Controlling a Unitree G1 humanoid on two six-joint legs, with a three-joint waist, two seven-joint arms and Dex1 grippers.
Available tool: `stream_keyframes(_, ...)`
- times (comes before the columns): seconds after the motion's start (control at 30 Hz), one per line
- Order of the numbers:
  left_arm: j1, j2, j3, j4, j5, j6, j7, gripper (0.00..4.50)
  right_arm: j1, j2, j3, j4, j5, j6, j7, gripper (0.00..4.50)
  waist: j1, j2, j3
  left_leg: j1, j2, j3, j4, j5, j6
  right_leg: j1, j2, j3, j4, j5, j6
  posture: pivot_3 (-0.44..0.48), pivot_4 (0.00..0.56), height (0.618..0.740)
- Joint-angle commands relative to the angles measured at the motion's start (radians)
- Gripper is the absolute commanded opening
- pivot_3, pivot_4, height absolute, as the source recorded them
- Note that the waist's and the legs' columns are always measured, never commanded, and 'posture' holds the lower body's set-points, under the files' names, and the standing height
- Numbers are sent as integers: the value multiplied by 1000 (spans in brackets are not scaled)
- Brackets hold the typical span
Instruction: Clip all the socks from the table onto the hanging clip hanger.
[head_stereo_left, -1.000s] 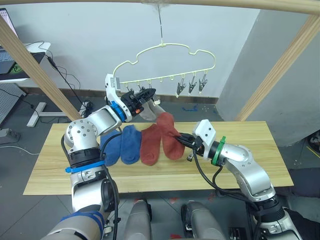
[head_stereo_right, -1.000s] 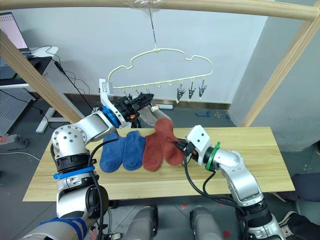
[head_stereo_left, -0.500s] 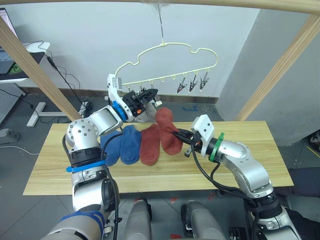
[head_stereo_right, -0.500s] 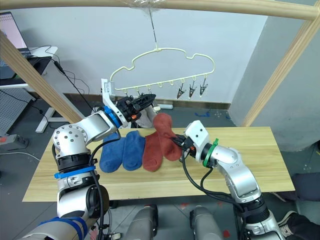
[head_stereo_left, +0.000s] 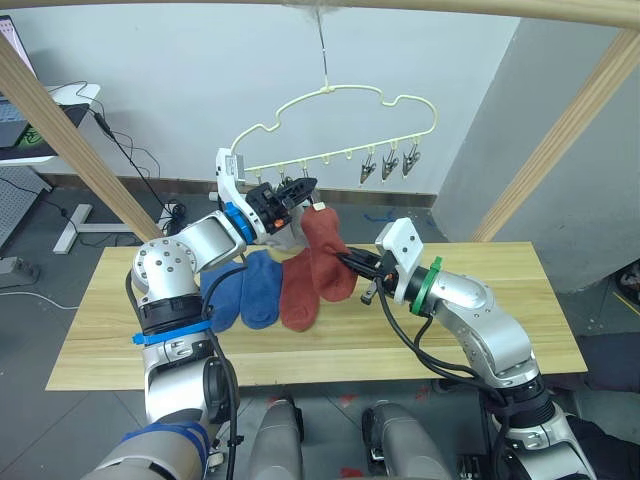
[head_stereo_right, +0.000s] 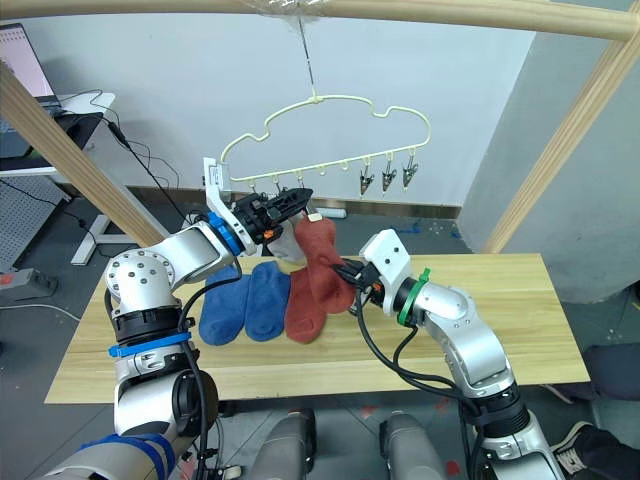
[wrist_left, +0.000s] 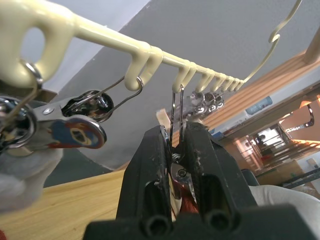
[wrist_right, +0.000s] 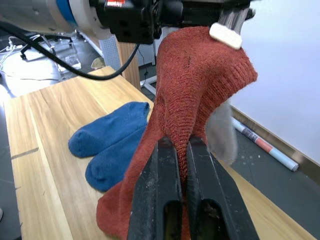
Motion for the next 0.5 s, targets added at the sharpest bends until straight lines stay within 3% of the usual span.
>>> stream_keyframes(0.03,-2,-3,-11,-15,-19,3,-7,226,-31,19,-1,4,21,-14,-11,38,0,0,0,0,0,0,0,0,0,0,0,0,0,0,0,18,213,740)
stream_keyframes(0.27,14,13,-49,-60,11,-46,-46,226,-52,39,-4,37,24,-20,-18,38,1,0,0,0,0,0,0,0,0,0,0,0,0,0,0,26,211,740)
stream_keyframes(0.5,35,33,-56,-77,6,-66,-63,2360,-53,37,-6,61,25,-22,-25,0,1,0,0,-1,0,0,-1,0,0,-1,0,0,0,0,0,38,200,740)
